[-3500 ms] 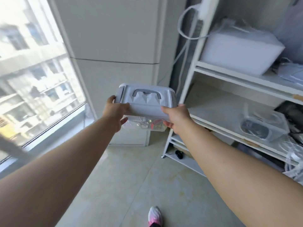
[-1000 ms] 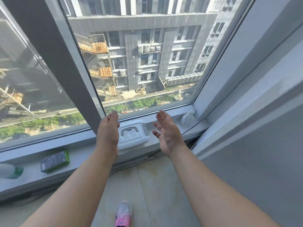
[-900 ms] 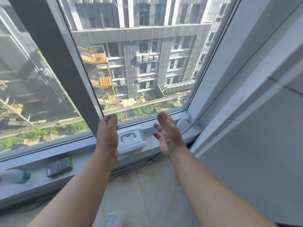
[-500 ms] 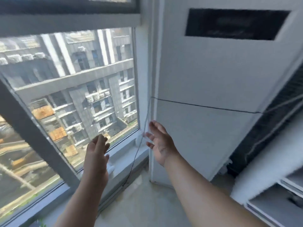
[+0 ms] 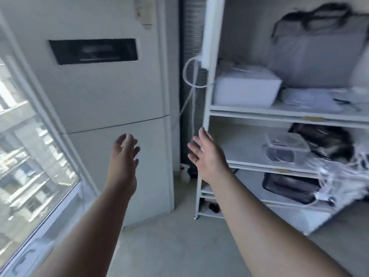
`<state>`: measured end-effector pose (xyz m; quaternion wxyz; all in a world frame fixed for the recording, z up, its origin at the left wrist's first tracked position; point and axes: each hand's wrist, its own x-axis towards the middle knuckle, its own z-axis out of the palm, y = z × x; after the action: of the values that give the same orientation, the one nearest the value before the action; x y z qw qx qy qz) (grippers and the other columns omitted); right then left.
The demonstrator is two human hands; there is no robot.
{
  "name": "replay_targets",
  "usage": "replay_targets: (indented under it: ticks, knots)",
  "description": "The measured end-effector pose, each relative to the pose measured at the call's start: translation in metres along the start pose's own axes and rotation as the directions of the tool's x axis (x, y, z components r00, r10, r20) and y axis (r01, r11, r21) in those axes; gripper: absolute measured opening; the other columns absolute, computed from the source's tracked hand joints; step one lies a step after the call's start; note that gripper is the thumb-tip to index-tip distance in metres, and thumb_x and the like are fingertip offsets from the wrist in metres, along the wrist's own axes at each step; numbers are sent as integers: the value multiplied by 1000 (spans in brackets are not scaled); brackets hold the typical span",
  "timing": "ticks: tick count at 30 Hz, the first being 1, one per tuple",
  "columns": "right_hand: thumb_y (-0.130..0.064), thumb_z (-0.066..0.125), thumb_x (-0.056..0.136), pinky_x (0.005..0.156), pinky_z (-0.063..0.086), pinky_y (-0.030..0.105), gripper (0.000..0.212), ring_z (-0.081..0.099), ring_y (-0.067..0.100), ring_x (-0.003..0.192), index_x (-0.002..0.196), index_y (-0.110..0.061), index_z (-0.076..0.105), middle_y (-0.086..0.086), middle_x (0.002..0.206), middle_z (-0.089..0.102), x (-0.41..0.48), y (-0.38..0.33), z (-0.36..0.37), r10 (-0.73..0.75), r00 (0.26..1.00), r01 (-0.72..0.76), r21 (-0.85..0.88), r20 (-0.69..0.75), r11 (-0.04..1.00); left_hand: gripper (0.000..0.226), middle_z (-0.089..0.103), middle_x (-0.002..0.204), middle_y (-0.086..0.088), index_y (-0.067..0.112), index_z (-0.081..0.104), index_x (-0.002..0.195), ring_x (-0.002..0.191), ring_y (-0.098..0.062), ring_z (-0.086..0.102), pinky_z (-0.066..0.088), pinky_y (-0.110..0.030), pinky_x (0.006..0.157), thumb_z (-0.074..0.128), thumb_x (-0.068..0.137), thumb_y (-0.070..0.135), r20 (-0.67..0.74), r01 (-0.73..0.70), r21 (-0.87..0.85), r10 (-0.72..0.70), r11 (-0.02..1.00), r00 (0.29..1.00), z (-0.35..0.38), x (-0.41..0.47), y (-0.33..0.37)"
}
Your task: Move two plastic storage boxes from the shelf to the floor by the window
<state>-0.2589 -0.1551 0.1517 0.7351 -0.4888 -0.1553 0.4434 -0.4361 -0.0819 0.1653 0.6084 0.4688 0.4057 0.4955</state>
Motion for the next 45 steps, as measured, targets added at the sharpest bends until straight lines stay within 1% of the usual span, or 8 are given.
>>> replay_targets:
  ticks: [5,9,14,17,23,31,39,45]
  knots:
    - [-45,61,95,103,41,41,35,57,22,126,128,-35,54,-4,151,53,-16,-76,-139,-127,973,137,43,-195,990,30,60,128,-4,25,48,126,122,-20,55,33,-44,111,44,101,41,266,51,47,-62,998,962,151,-36,-44]
    - [-46,59,95,100,39,40,41,53,24,132,134,-34,54,-7,142,55,-19,-121,-234,-169,942,179,8,-291,984,30,58,130,-5,26,48,128,117,-22,56,37,-37,101,45,101,39,398,62,65,-83,996,914,268,-75,-85]
    - [-48,60,95,99,41,40,14,55,19,124,107,-43,61,-22,115,60,-14,-167,-336,-156,916,145,-59,-370,988,33,57,131,-4,24,48,128,118,-23,56,37,-37,95,47,100,41,504,125,94,-156,988,849,391,-121,-129]
    - [-49,60,95,108,39,44,39,52,21,130,132,-38,58,-21,119,58,-3,-184,-385,-158,907,132,-94,-389,987,39,57,130,-3,20,48,133,119,-23,55,36,-34,96,47,100,40,521,162,115,-198,980,830,439,-137,-152]
    - [-54,58,94,109,37,44,60,48,21,134,149,-35,46,-30,111,54,34,-190,-433,-118,908,79,-111,-403,991,49,55,133,-1,19,46,140,121,-22,53,36,-35,99,47,99,45,506,193,176,-257,965,824,488,-122,-187]
    - [-54,58,94,109,36,43,69,46,22,135,155,-27,41,-7,144,49,120,-163,-465,-81,889,16,-146,-451,989,19,61,114,6,31,55,102,112,-19,54,36,-37,100,44,100,46,435,267,225,-342,937,833,508,-42,-244]
    - [-51,63,92,100,37,35,77,42,27,146,157,-20,37,6,166,32,232,-136,-489,-175,762,-7,-278,-624,961,70,52,144,-9,19,47,141,129,-30,50,37,-40,106,55,84,60,398,235,349,-371,907,839,547,44,-301]
    - [-45,68,90,105,34,35,89,30,29,154,163,-22,22,5,172,19,270,-131,-516,-178,679,-11,-252,-712,968,64,38,157,-10,21,34,151,118,-20,44,32,-32,95,52,96,48,409,279,372,-426,886,807,567,63,-328]
